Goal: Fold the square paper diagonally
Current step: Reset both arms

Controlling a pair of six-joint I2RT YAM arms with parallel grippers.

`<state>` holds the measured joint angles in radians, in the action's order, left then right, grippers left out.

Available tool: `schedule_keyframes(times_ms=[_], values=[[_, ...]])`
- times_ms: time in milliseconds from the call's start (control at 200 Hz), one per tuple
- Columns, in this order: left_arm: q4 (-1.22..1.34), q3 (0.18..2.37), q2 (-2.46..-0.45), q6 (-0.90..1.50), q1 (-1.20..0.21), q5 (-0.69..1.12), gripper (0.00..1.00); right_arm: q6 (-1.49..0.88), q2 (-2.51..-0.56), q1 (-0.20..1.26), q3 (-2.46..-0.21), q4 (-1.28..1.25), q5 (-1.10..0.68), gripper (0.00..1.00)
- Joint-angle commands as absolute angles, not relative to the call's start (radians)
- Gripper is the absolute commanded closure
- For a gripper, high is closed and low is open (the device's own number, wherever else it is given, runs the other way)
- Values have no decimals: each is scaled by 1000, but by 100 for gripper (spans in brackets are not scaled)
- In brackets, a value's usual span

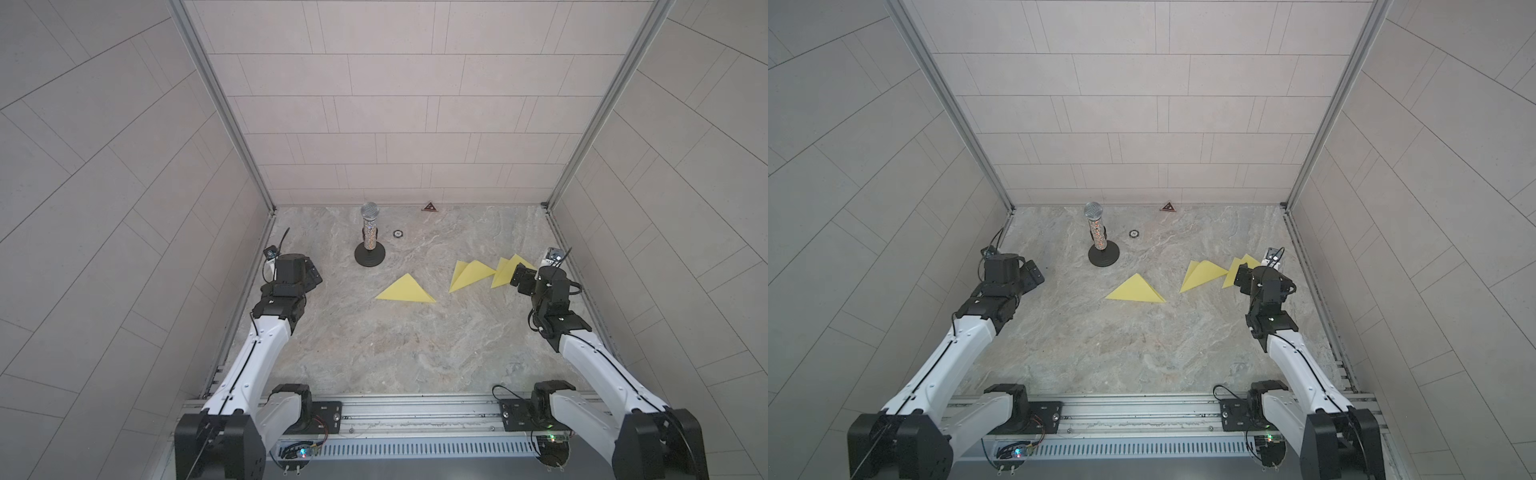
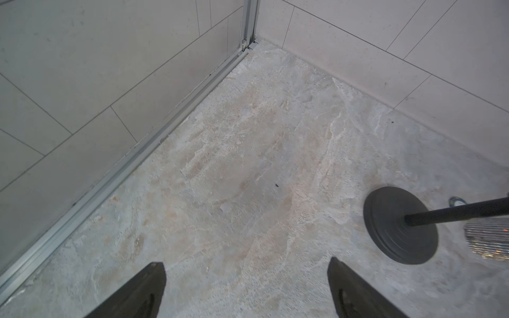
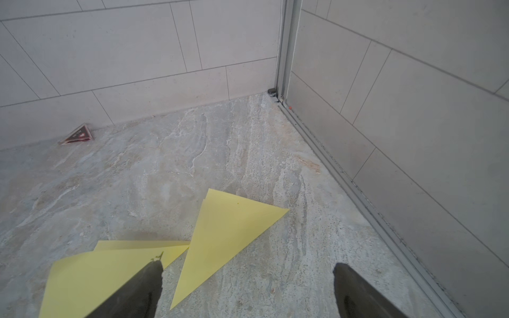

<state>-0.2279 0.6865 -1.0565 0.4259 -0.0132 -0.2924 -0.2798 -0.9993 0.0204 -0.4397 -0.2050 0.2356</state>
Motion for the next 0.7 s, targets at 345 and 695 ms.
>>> schedule_keyframes(times_ms=[345,695], values=[[141,641,-1398,166,25,-264,0,-154,-1292,14,-306,-743,175,1],[637,496,-1500,102,29,-136,0,-111,-1545,-37,-309,-1034,42,1]])
